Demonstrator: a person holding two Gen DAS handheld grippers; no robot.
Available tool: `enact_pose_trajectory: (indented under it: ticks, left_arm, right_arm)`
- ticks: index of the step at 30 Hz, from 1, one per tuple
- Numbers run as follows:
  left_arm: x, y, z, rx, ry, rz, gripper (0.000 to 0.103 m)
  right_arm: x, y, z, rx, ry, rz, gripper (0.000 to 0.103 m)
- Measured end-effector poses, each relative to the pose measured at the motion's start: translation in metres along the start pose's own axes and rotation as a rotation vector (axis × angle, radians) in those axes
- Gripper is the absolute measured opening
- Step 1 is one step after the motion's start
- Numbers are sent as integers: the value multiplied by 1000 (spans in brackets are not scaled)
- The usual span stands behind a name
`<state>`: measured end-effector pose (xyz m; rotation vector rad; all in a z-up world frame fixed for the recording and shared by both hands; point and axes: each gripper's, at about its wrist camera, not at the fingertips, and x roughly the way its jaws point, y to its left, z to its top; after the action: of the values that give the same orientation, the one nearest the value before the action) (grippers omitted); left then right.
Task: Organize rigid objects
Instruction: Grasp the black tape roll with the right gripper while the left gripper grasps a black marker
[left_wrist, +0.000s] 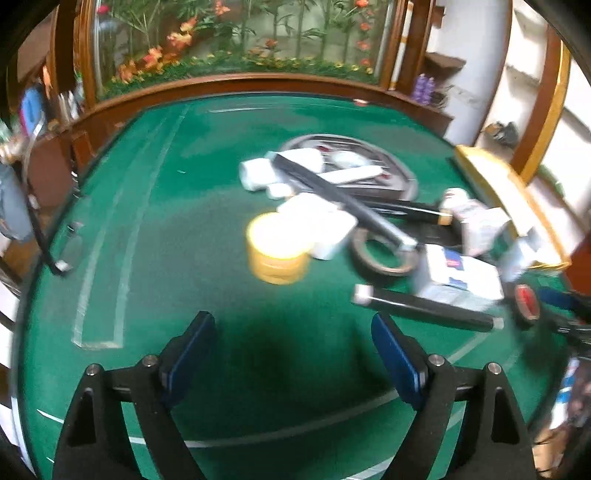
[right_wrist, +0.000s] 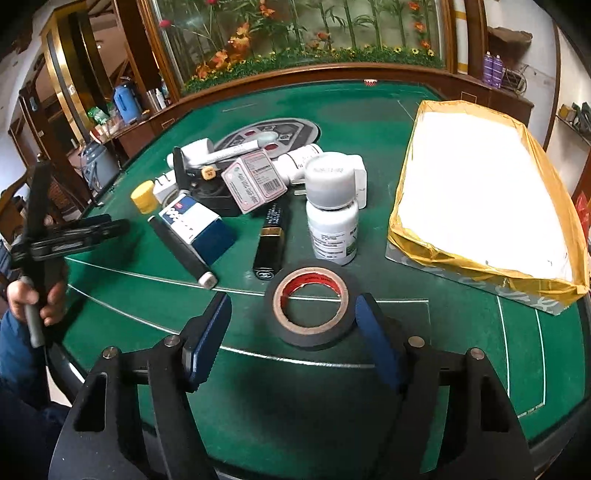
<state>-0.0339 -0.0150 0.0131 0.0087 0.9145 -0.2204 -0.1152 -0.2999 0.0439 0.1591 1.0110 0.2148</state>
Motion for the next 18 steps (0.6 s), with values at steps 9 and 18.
enact_pose_trajectory:
  ticks: [9,18]
  left_arm:
    - [4,-58,-1,35,112,-156,89]
    - [37,-89,22,-133,207,-90,88]
  right_arm:
    - [41,17,2,-174,41,-190,72]
    - [37,12,-1,-139,1,-137,63]
